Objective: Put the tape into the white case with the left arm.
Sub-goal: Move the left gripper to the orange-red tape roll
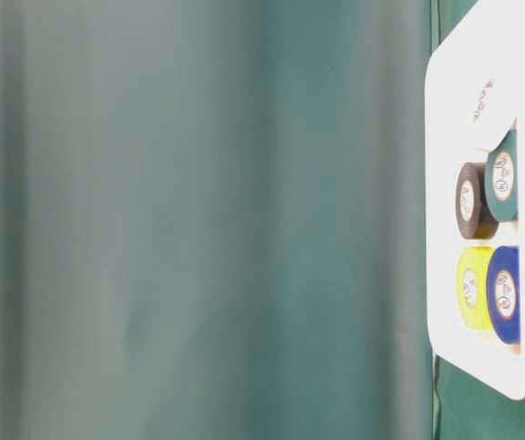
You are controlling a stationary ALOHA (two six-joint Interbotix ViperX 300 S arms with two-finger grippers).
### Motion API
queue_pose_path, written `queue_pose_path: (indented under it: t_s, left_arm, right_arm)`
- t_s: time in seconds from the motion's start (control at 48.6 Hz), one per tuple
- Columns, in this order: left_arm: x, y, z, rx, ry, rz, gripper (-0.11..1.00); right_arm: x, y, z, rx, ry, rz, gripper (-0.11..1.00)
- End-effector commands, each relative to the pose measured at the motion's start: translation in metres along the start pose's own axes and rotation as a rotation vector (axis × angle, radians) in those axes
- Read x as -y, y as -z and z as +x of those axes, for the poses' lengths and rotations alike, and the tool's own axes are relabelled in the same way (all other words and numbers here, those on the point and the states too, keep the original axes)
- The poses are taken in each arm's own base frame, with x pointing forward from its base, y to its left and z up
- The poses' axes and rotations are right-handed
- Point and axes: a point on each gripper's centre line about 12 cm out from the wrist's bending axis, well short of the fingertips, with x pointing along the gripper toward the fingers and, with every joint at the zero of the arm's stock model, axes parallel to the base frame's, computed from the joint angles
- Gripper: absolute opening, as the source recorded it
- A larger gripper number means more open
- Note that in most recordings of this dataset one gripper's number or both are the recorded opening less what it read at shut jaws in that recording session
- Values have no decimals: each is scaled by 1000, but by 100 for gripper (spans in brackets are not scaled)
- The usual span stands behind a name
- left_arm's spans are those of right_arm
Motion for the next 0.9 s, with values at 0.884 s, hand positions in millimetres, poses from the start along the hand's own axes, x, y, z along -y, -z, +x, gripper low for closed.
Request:
queue_pose_path:
  t_s: [0.884]
  left_arm:
    - [21, -114, 92, 60, 60, 71, 99]
  right_arm:
    - [0, -6, 1, 17, 2, -1, -9]
